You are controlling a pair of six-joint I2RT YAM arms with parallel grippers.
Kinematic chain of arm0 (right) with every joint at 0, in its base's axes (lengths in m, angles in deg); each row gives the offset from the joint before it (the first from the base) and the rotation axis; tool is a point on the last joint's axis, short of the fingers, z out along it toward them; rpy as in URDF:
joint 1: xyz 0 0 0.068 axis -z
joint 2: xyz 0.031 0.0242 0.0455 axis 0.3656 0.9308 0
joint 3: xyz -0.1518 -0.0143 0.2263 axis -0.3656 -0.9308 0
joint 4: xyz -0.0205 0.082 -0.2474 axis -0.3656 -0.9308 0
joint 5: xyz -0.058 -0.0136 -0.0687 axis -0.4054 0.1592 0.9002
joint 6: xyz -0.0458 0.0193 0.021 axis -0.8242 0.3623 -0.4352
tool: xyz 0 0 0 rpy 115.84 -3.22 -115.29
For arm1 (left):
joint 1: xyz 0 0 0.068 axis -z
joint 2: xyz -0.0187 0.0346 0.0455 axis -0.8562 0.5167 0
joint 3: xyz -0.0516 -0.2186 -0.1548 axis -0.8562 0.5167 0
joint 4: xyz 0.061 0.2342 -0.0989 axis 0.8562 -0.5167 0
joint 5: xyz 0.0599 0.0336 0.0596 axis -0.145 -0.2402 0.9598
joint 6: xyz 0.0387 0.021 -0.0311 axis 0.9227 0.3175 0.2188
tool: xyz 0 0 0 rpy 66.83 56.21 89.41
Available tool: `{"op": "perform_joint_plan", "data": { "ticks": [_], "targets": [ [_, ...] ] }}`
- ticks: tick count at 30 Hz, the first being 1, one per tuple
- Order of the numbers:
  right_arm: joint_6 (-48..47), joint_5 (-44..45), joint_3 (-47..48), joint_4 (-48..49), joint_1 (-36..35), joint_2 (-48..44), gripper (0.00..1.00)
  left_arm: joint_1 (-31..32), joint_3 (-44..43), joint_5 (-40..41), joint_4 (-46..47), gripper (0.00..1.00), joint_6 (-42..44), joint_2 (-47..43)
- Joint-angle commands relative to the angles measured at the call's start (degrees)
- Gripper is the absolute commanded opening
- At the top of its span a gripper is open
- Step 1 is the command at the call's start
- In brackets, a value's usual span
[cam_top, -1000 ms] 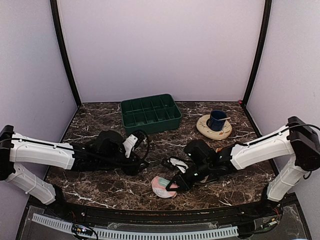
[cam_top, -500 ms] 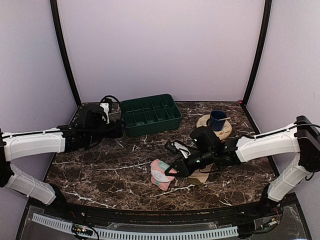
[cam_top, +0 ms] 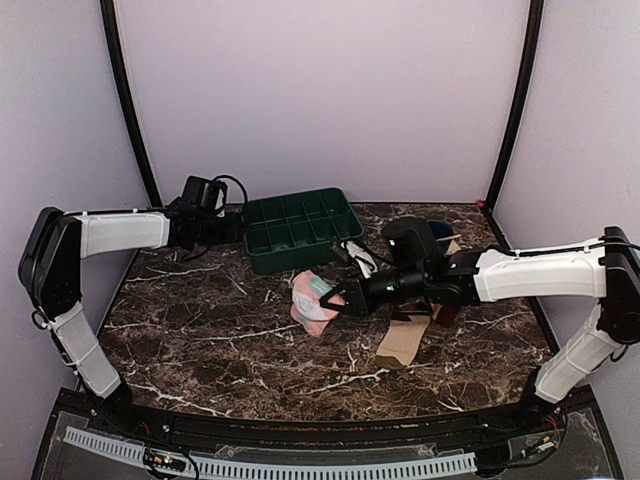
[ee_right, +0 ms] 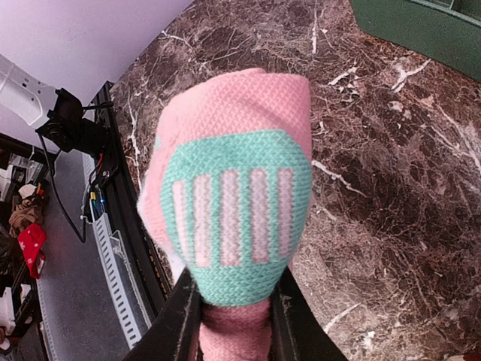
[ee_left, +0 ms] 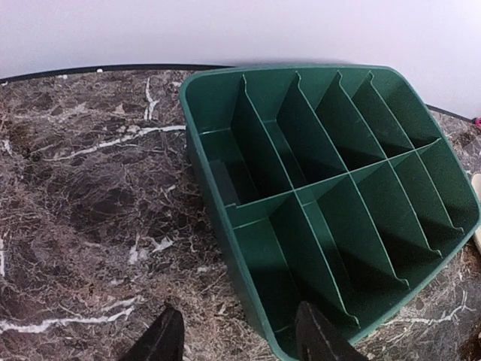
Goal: Roll the socks
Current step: Move the storage box to the center of the board.
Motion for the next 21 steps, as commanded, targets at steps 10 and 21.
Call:
{"op": "perform_joint_plan", "data": {
  "ticks": [10, 21],
  "targets": [
    [-3.21, 4.16, 4.04, -2.06, 1.16, 1.78, 0.0, -2.39, -15.57, -10.07, -11.91, 0.55, 0.02, 11.88],
    [-4.47, 5.25, 6.18, -3.78, 1.53, 2.91, 0.0, -2.48, -16.43, -11.26, -15.23, 0.39, 0.34, 15.47]
  ]
}}
